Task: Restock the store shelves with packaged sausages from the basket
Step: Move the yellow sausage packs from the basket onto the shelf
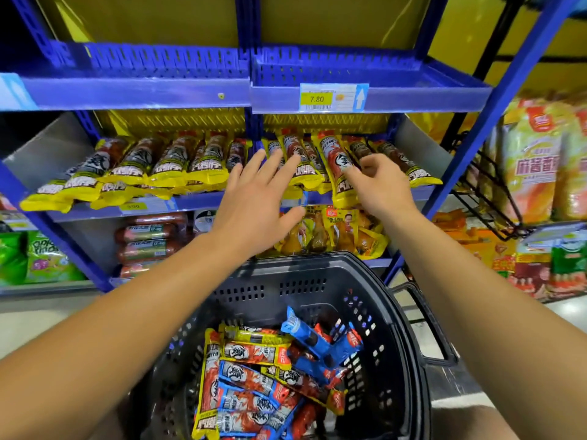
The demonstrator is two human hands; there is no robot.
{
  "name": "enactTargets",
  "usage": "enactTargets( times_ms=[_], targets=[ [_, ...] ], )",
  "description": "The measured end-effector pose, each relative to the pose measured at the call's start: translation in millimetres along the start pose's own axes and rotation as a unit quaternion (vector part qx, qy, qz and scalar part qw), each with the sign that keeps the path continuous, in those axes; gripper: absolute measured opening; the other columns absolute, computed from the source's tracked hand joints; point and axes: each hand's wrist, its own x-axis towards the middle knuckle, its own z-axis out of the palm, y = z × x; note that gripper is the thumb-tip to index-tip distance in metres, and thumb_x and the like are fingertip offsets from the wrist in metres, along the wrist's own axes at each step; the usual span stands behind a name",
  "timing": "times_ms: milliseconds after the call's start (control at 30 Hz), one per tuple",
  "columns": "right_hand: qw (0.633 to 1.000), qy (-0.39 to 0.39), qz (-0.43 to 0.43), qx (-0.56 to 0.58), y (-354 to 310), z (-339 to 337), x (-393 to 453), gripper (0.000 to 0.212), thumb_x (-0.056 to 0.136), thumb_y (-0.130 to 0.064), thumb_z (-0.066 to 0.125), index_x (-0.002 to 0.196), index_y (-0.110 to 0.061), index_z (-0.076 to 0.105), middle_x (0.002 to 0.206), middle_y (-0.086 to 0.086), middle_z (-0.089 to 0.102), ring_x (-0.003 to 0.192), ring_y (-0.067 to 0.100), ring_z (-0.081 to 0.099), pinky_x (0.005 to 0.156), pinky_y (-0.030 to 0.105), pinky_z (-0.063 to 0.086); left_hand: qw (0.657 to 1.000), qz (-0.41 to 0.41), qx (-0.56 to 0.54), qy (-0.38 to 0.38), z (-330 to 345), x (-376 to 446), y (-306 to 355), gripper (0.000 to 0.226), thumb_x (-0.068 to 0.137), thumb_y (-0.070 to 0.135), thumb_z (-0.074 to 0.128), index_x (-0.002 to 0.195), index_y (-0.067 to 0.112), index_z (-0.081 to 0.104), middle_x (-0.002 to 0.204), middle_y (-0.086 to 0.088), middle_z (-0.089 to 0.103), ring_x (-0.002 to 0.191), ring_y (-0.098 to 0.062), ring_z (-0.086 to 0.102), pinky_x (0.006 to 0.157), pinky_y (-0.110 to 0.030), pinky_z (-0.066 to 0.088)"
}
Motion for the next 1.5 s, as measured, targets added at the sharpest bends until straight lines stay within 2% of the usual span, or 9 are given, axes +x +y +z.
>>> enactTargets(
  times_ms=[100, 267, 367, 433, 533, 633, 733, 1133, 1500],
  targets=[
    [0.998, 0.021, -0.023, -0.05, -5.6, 0.6, 7.7, 0.042, 0.092, -0.044, 0.059, 0.122, -0.015, 0.064, 0.118, 0.002, 0.066, 0.11, 0.019, 0.059, 0.081, 0.025, 0.038, 1.0, 0.003, -0.007, -0.009, 4.1, -1.5, -0.3, 0.078, 0.093, 0.057, 0.047, 0.156, 0.03, 0.009, 0.164, -0.003, 0.011, 0.151, -0.026, 0.005, 0.12, -0.053, 0.01],
    [0.99, 0.026, -0.048, -0.127, -11.2, 4.1, 10.6, 0.038, 0.094, -0.047, 0.052, 0.116, -0.02, 0.068, 0.114, 0.001, 0.068, 0.096, 0.016, 0.055, 0.074, 0.027, 0.033, 1.0, -0.002, -0.015, -0.016, 6.9, -2.8, -2.0, 0.077, 0.094, 0.056, 0.046, 0.156, 0.029, 0.01, 0.165, -0.002, 0.01, 0.151, -0.025, 0.004, 0.121, -0.052, 0.007],
    [0.983, 0.049, -0.071, -0.165, -10.7, 1.2, 2.6, 0.042, 0.094, -0.049, 0.046, 0.119, -0.02, 0.065, 0.117, 0.003, 0.065, 0.103, 0.023, 0.057, 0.075, 0.031, 0.037, 1.0, 0.003, -0.021, -0.012, 6.5, -3.0, -1.6, 0.076, 0.094, 0.056, 0.046, 0.155, 0.03, 0.012, 0.164, -0.002, 0.011, 0.151, -0.025, 0.004, 0.121, -0.052, 0.006],
    [0.975, 0.063, -0.125, -0.172, -7.3, -2.9, -10.6, 0.043, 0.095, -0.045, 0.047, 0.126, -0.019, 0.061, 0.125, 0.005, 0.059, 0.114, 0.026, 0.053, 0.085, 0.035, 0.042, 1.0, 0.005, -0.021, -0.007, 5.8, -2.8, -2.6, 0.076, 0.093, 0.056, 0.047, 0.155, 0.03, 0.012, 0.164, -0.002, 0.012, 0.151, -0.025, 0.004, 0.121, -0.052, 0.007],
    [0.947, 0.066, -0.238, -0.205, 4.7, -7.9, -38.8, 0.046, 0.094, -0.034, 0.054, 0.134, -0.011, 0.057, 0.136, 0.009, 0.055, 0.129, 0.029, 0.045, 0.108, 0.038, 0.033, 1.0, 0.008, -0.015, -0.001, 5.4, -3.5, -6.3, 0.076, 0.093, 0.057, 0.048, 0.155, 0.03, 0.013, 0.164, -0.002, 0.013, 0.151, -0.026, 0.005, 0.121, -0.053, 0.008],
    [0.92, 0.059, -0.286, -0.263, 18.9, -6.6, -59.7, 0.055, 0.091, -0.034, 0.055, 0.14, -0.009, 0.051, 0.145, 0.011, 0.049, 0.139, 0.035, 0.036, 0.116, 0.047, 0.025, 1.0, 0.008, -0.004, -0.001, 5.3, -6.1, -9.6, 0.077, 0.092, 0.058, 0.048, 0.155, 0.029, 0.015, 0.164, -0.003, 0.016, 0.151, -0.027, 0.008, 0.12, -0.053, 0.009],
    [0.909, 0.021, -0.258, -0.327, 23.5, 0.2, -63.7, 0.062, 0.094, -0.043, 0.049, 0.148, -0.014, 0.041, 0.154, 0.007, 0.039, 0.144, 0.036, 0.026, 0.117, 0.053, 0.021, 1.0, 0.008, -0.002, -0.006, 4.3, -7.8, -10.5, 0.076, 0.092, 0.058, 0.047, 0.155, 0.029, 0.015, 0.164, -0.003, 0.015, 0.151, -0.027, 0.008, 0.12, -0.053, 0.007],
    [0.909, -0.048, -0.174, -0.375, 17.0, 16.8, -30.3, 0.075, 0.093, -0.055, 0.045, 0.156, -0.025, 0.018, 0.163, 0.001, 0.017, 0.15, 0.032, 0.006, 0.12, 0.051, 0.008, 0.999, 0.001, -0.016, -0.03, 7.0, -18.5, -11.9, 0.074, 0.093, 0.059, 0.043, 0.155, 0.032, 0.014, 0.164, -0.002, 0.011, 0.152, -0.025, 0.001, 0.121, -0.053, 0.003],
    [0.922, -0.063, -0.23, -0.306, 35.8, 14.1, -95.7, 0.077, 0.086, -0.046, 0.062, 0.152, -0.017, 0.033, 0.157, 0.007, 0.032, 0.147, 0.033, 0.019, 0.119, 0.05, 0.017, 0.997, 0.013, -0.068, -0.044, 33.9, -70.8, -12.5, 0.074, 0.092, 0.059, 0.043, 0.154, 0.027, 0.021, 0.164, -0.002, 0.015, 0.151, -0.025, 0.006, 0.121, -0.05, 0.007]
  ],
)
